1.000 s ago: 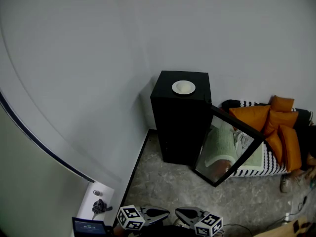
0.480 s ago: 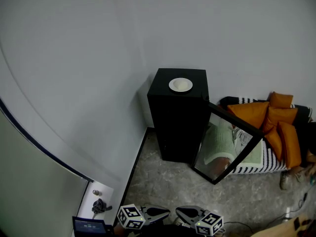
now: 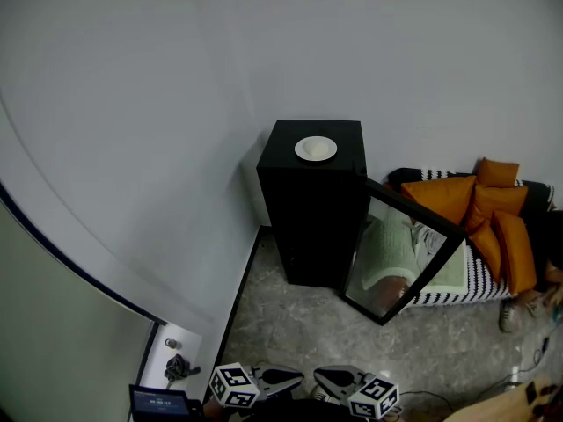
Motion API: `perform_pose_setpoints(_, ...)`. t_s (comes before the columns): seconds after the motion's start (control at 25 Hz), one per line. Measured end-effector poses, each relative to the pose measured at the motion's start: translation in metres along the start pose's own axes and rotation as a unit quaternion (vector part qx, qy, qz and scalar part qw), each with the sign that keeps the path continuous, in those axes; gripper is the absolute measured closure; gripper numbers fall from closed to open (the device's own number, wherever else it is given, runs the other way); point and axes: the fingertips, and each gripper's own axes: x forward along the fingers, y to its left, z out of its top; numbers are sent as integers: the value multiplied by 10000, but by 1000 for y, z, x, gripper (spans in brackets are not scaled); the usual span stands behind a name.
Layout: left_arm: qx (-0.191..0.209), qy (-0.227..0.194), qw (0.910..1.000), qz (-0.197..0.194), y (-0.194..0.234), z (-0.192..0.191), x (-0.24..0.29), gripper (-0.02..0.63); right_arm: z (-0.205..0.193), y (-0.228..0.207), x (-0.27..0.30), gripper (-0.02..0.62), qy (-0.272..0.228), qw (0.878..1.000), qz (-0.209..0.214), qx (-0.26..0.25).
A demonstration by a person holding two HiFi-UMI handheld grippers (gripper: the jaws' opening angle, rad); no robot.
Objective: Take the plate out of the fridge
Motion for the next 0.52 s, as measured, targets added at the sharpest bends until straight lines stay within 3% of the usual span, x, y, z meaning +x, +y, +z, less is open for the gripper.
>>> perform_pose_setpoints(0.52, 0, -83, 9999, 84, 2, -3, -10, 607, 0, 6, 8, 589, -9, 9999, 60, -110)
